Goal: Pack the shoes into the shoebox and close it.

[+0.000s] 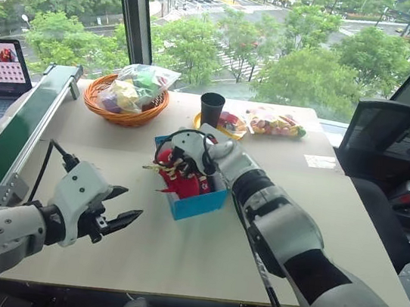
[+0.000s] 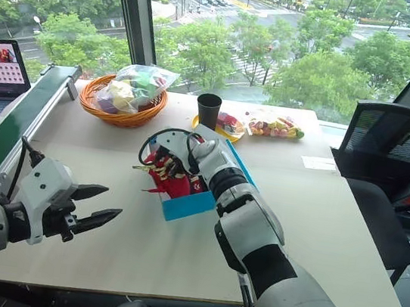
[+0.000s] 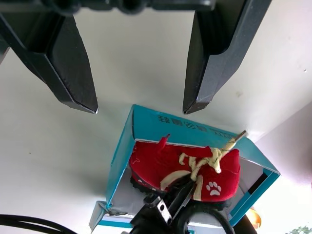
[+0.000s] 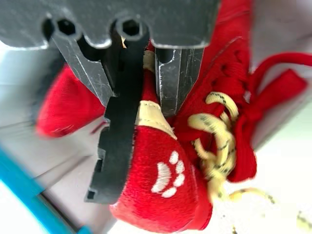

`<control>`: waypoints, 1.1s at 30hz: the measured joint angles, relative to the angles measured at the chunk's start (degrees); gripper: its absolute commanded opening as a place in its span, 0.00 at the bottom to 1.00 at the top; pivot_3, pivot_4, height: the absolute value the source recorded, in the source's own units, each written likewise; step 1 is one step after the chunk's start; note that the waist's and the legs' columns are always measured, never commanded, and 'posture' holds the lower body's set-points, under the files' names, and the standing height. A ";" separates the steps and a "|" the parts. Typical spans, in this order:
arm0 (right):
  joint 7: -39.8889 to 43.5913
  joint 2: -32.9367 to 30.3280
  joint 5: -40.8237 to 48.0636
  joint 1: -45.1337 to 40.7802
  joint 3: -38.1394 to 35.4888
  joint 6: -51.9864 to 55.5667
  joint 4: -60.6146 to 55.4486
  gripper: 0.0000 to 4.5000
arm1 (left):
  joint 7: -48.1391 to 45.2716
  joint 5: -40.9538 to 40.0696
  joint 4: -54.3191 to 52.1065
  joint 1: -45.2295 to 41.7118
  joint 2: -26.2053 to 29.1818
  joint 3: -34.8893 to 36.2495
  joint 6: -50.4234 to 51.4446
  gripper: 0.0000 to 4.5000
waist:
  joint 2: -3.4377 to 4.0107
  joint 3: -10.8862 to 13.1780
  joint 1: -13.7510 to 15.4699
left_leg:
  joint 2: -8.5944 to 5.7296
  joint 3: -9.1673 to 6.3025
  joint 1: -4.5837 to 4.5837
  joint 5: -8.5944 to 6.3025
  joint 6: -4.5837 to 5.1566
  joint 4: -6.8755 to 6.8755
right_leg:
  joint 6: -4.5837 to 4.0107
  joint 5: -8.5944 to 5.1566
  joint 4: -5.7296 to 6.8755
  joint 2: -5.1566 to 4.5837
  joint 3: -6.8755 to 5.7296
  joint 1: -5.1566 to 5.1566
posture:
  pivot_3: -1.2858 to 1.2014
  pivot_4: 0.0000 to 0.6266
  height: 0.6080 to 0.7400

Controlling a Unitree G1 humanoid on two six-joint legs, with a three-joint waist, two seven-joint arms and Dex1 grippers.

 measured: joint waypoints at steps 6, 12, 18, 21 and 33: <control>6.45 -0.46 -1.76 0.28 1.48 -0.61 -1.14 0.11 | -0.21 0.17 1.07 -1.54 0.31 -0.40 -0.01 0.65 | -0.29 -0.48 -0.16 | 0.15 0.03 -0.31 -0.80 0.07 -0.25 | 0.03 -0.49 -0.46 0.24 0.18 -0.02 | 0.52 0.24 0.97; 6.93 -1.13 -7.22 1.89 7.41 -7.77 -2.68 0.11 | -0.55 0.26 1.07 -1.53 0.50 -0.40 0.00 0.65 | 0.59 -1.39 -0.01 | -0.06 0.20 -0.06 -1.36 0.28 -0.25 | 0.19 -0.88 -0.77 -0.41 0.18 0.29 | 0.52 0.24 0.97; -3.22 -1.28 -13.10 3.36 14.41 -14.80 -2.59 0.11 | -0.66 0.47 1.08 -1.57 0.71 -0.53 -0.01 0.65 | 0.93 -1.17 0.18 | -0.65 0.16 1.26 -1.54 -0.03 -0.24 | 0.07 -1.19 -0.76 -1.17 0.11 1.30 | 0.52 0.24 0.97; -5.65 -0.69 -12.18 3.44 12.10 -12.02 -1.72 0.11 | -0.65 0.51 1.08 -1.61 0.71 -0.86 -0.01 0.65 | 0.73 -1.01 0.18 | -0.75 0.16 1.44 -1.54 -0.02 -0.23 | 0.52 -1.25 -0.72 -1.41 0.03 1.50 | 0.52 0.24 0.97; -3.08 1.00 -3.09 1.26 -2.01 3.88 0.06 0.21 | -0.60 0.53 1.38 -2.72 0.71 -2.40 -0.01 0.65 | 0.09 -1.02 -0.36 | -0.68 0.01 1.09 -1.36 0.14 -0.31 | 0.66 -0.78 -0.72 -0.92 0.02 1.16 | 0.52 0.24 0.97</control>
